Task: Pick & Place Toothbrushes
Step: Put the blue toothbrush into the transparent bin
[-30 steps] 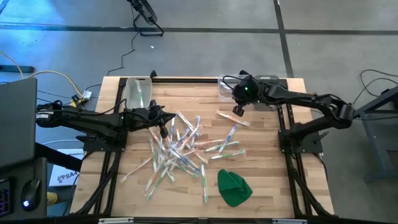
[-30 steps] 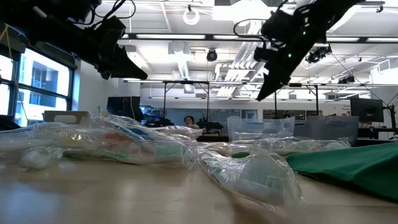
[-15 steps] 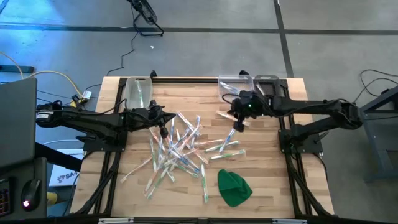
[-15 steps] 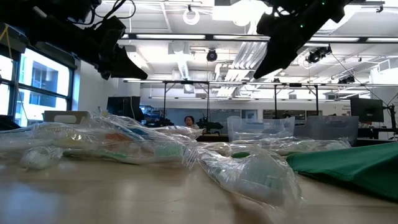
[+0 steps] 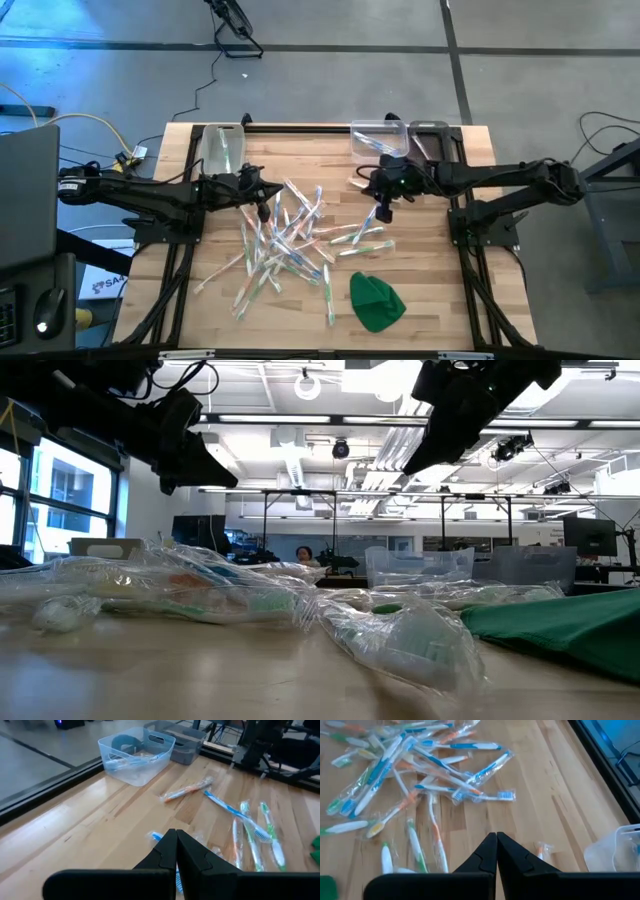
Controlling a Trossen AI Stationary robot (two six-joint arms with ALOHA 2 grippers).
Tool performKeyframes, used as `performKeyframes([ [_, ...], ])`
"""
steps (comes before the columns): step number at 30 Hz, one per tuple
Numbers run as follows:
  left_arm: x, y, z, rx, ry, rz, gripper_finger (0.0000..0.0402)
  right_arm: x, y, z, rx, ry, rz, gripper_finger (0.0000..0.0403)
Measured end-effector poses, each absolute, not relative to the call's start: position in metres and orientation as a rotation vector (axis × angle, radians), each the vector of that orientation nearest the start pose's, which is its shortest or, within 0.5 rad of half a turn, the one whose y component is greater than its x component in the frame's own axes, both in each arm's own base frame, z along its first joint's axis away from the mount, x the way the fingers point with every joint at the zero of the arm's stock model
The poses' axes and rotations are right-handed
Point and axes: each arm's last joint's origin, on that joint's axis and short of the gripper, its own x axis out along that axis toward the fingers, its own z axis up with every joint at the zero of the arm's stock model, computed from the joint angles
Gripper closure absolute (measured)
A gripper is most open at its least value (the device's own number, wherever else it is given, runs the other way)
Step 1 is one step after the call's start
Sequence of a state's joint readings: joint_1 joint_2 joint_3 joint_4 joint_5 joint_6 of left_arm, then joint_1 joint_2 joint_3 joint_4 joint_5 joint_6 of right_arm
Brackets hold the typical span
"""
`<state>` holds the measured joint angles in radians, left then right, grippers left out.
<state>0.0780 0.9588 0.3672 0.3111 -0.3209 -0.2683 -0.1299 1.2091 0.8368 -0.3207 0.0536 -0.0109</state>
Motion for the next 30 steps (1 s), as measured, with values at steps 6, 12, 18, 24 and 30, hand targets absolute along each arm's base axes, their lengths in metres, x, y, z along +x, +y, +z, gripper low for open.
performKeyframes([
  [6,0.195,0.024,0.206,-0.232,0.225,0.431,0.0402,0.249,-0.034,0.256,0.011,0.694,-0.181,0.04],
  [12,0.195,0.024,0.205,-0.238,0.234,0.434,0.0402,0.248,-0.036,0.255,-0.003,0.703,-0.223,0.04],
  [18,0.193,0.024,0.2,-0.334,0.265,0.455,0.0402,0.248,-0.036,0.255,-0.015,0.703,-0.219,0.04],
  [24,0.194,0.016,0.199,-0.417,0.264,0.442,0.0402,0.249,-0.036,0.256,-0.021,0.689,-0.217,0.04],
  [30,0.196,0.005,0.207,-0.433,0.262,0.473,0.0402,0.25,-0.036,0.257,-0.046,0.678,-0.21,0.04],
])
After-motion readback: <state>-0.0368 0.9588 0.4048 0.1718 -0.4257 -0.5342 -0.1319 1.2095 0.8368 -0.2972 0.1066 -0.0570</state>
